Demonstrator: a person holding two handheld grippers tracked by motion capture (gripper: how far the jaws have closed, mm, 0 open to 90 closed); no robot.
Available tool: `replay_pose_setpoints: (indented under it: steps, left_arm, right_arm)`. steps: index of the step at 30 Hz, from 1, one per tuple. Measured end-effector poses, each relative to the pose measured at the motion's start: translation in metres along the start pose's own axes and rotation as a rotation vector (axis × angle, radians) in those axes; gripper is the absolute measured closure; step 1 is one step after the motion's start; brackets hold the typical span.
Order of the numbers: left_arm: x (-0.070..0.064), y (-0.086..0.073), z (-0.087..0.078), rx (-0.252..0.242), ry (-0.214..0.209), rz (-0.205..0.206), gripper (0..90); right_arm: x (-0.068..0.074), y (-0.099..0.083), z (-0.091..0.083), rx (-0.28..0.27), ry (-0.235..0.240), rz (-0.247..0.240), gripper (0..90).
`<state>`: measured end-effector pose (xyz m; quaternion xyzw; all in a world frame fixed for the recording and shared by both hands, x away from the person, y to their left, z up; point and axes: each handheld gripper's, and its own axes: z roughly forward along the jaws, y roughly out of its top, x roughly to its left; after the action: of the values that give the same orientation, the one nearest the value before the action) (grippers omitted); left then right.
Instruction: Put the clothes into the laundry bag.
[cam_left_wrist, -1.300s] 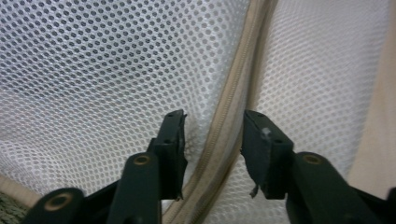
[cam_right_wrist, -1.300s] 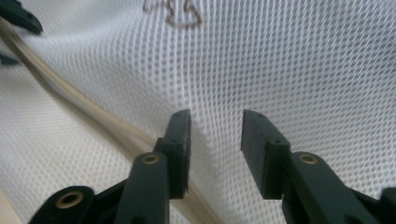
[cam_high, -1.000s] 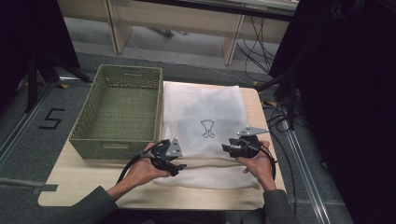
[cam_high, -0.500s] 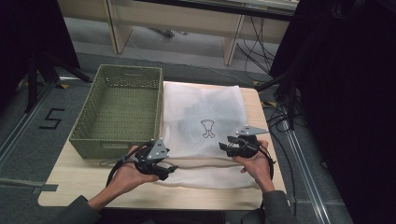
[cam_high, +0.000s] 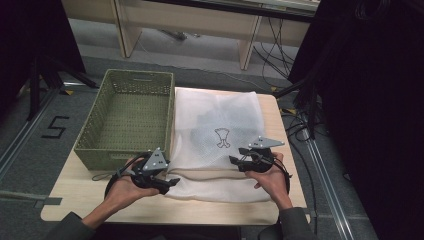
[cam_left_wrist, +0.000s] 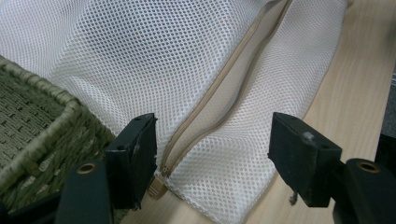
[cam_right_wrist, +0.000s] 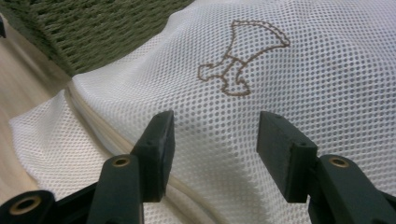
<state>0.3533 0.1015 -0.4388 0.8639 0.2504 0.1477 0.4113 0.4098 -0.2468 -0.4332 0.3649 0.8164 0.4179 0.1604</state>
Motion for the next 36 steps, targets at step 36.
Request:
replay_pose_setpoints:
  steps: [36]
  left_arm:
    - [-0.004, -0.031, -0.022, 0.036, 0.002, -0.025, 27.3]
  right_arm:
    - [0.026, -0.016, 0.0, 0.044, 0.07, -0.058, 41.0]
